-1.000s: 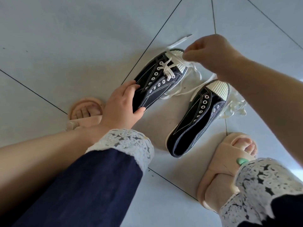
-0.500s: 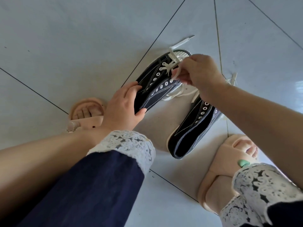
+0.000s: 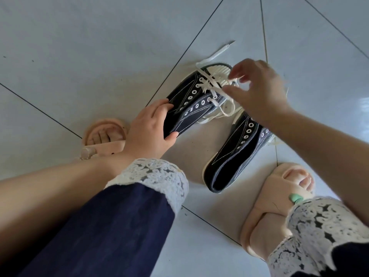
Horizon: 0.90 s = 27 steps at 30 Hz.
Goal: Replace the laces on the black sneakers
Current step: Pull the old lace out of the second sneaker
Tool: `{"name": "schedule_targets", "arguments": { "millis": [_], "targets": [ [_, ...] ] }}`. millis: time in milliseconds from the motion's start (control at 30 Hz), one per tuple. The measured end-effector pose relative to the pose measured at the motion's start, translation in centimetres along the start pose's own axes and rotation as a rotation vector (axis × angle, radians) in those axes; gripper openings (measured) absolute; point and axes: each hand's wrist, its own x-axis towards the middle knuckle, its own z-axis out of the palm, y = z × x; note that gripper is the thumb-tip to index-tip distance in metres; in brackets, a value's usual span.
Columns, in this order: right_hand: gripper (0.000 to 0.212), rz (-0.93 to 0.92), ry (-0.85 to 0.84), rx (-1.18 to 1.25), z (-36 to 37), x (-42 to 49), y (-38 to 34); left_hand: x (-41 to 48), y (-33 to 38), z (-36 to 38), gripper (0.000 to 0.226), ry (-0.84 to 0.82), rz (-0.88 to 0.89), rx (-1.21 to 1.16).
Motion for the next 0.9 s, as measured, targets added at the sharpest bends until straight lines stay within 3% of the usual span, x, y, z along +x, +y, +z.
{"name": "schedule_targets", "arguments": {
  "millis": [67,167,400,600,667,800,900],
  "targets": [
    [0.022,-0.134,0.006,-0.17,1.3,-0.8,-0.3,0.0,-0.1,0.0,0.056,-0.003,-0.001,-0.006],
    [0.029,-0.133,-0.031,-0.312,2.8,-1.1,-0.6,0.0,-0.1,0.1,0.057,-0.001,-0.002,-0.007],
    [0.021,-0.192,-0.056,-0.379,2.8,-0.1,-0.6,0.0,-0.1,0.0,0.056,0.018,0.002,0.0],
    [0.025,0.047,0.262,-0.215,-4.5,2.8,1.4,-0.1,-0.1,0.2,0.056,0.009,-0.019,-0.006],
    [0.026,0.122,0.297,-0.148,-5.5,3.0,1.9,-0.1,-0.1,0.2,0.056,0.003,-0.024,-0.007],
    [0.01,0.162,0.003,0.018,-1.8,1.0,1.4,0.0,0.0,0.0,0.057,-0.002,-0.016,-0.002],
    [0.017,0.142,-0.137,0.141,0.8,0.1,0.4,0.0,-0.1,0.0,0.057,-0.001,-0.008,0.004]
  ]
}}
